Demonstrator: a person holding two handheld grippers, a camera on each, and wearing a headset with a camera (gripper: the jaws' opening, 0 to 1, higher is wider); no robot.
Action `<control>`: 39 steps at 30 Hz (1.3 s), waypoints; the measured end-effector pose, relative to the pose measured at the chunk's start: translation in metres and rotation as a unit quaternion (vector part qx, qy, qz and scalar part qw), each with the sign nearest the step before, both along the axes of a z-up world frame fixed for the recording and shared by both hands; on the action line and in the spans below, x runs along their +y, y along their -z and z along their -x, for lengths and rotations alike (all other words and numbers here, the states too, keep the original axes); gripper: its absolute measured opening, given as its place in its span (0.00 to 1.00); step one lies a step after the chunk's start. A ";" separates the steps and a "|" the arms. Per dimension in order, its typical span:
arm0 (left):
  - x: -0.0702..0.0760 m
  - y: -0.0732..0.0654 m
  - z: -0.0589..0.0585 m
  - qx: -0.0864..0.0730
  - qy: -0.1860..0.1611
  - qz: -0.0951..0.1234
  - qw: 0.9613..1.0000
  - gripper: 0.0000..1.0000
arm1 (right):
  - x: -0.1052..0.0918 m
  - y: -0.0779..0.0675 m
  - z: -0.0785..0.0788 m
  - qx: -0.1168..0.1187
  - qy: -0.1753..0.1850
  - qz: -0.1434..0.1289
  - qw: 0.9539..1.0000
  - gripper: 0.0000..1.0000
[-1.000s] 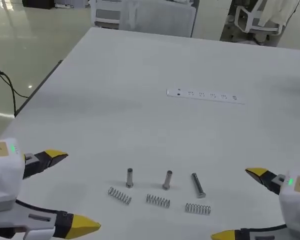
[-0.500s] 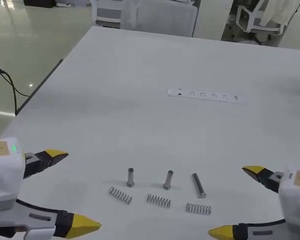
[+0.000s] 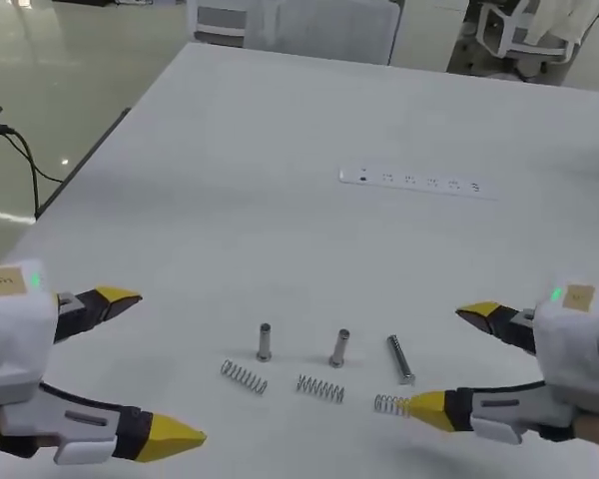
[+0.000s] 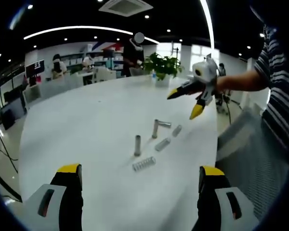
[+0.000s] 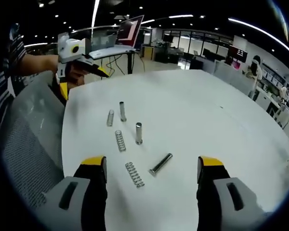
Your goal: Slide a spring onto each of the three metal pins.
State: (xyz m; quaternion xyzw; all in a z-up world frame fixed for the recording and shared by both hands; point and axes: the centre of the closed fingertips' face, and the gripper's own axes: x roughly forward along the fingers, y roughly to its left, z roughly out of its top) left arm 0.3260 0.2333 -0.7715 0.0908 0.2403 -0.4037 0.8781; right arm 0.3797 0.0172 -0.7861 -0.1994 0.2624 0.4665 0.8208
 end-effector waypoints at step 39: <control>0.006 0.004 0.005 0.008 -0.004 -0.003 1.000 0.98 | 0.011 0.072 -0.051 0.162 0.143 0.054 0.975 0.11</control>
